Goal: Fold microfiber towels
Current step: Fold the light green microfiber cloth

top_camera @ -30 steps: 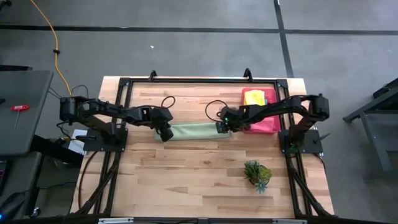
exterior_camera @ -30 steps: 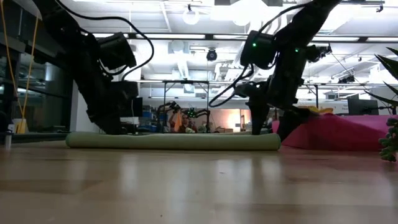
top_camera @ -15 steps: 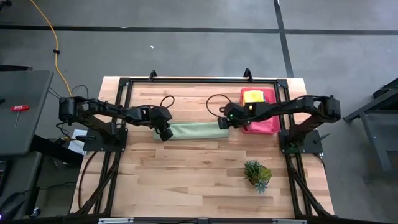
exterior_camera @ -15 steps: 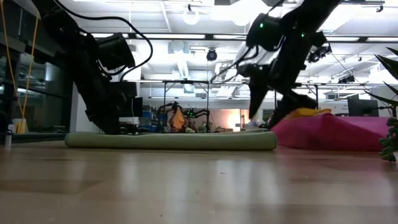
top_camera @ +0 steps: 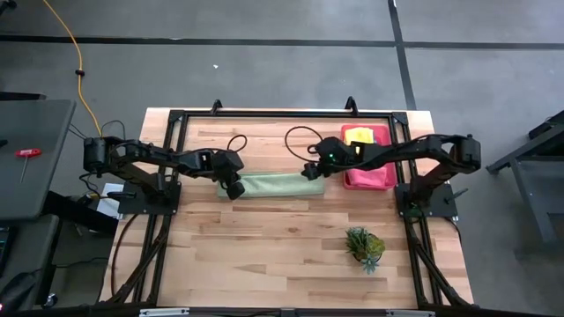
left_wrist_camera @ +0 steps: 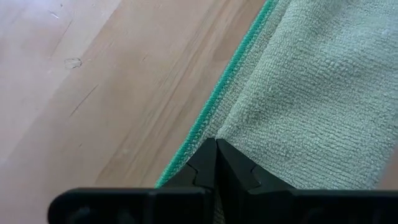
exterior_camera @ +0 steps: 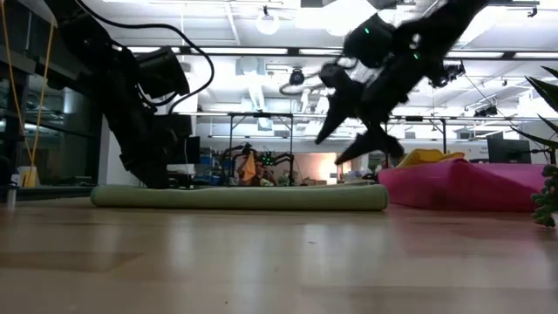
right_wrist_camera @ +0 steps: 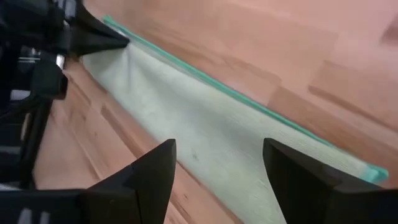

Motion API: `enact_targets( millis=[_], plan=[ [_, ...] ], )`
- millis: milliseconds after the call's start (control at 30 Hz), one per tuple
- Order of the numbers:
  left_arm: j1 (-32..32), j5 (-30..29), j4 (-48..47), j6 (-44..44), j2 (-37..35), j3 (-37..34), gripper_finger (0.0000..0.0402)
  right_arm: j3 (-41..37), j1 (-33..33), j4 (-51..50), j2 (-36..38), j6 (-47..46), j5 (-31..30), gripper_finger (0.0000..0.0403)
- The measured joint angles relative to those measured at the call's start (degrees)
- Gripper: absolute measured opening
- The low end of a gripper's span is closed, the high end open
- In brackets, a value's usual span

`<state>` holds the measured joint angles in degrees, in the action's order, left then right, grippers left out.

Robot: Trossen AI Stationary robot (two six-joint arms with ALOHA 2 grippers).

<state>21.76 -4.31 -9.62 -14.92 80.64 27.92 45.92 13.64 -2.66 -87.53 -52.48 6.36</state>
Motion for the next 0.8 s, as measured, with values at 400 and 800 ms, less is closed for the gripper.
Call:
enact_targets(
  millis=[400,800],
  plan=[
    [0.04,1.09,0.15,-0.93,0.00,-0.02,0.0000,-10.33,3.02,13.19,0.99,-5.41,3.86,0.0233],
    [0.02,1.36,-0.07,-0.94,0.00,0.00,0.0000,-9.71,5.89,6.90,4.06,-3.11,2.58,0.0233]
  ],
)
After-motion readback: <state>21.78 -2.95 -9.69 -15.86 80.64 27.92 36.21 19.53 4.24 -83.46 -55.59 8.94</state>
